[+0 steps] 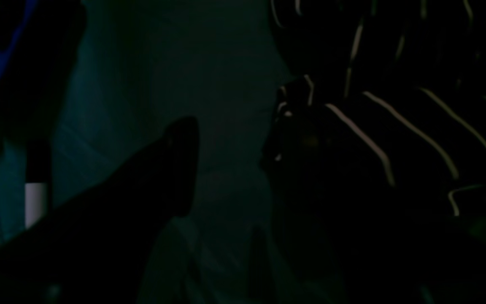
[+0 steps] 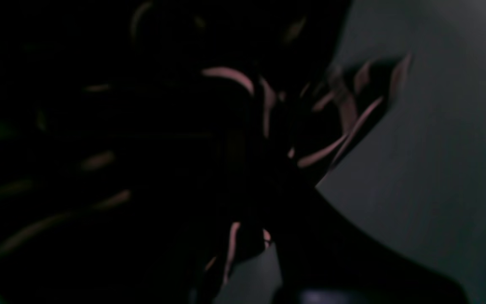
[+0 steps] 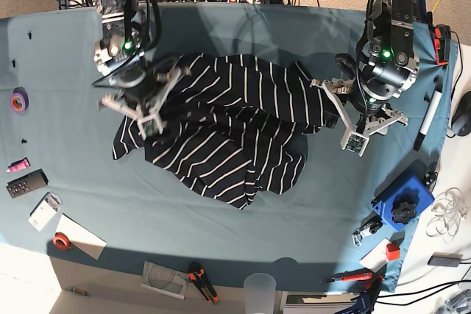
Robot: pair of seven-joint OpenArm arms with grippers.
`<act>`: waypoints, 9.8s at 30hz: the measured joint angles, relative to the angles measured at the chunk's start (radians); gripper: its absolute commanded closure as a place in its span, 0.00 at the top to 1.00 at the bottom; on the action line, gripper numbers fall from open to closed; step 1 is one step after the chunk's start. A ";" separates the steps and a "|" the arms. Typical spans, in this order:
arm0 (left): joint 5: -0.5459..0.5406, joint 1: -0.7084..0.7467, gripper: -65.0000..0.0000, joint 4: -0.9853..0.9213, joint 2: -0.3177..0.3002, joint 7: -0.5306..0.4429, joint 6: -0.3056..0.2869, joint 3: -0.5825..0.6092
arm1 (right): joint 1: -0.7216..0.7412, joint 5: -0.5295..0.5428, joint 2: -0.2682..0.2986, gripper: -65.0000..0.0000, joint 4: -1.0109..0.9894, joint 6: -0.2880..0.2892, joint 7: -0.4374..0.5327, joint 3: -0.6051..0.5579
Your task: Layout the t-shirt on the table in an organized manner, then fold the t-shirt properly
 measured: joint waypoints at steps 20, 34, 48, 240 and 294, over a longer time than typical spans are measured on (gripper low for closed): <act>-0.307 0.060 0.49 0.000 0.002 0.029 -0.225 0.002 | -0.006 0.248 -0.003 0.00 0.129 0.043 0.014 0.670; -0.230 0.069 0.48 -0.095 0.036 -0.100 -0.361 0.047 | -0.021 0.291 -0.006 0.00 0.129 0.061 -0.016 0.779; -0.043 -0.168 0.49 -0.359 0.039 -0.138 -0.115 0.361 | -0.025 0.314 -0.006 0.00 0.129 0.095 -0.027 0.778; -0.056 -0.247 0.41 -0.090 0.166 0.032 -0.159 0.207 | 0.141 0.972 0.011 0.33 -0.515 0.455 -0.370 0.355; 0.206 0.038 0.41 -0.015 0.161 0.023 -0.149 0.001 | 0.144 0.602 0.011 0.00 0.019 0.357 -0.151 0.718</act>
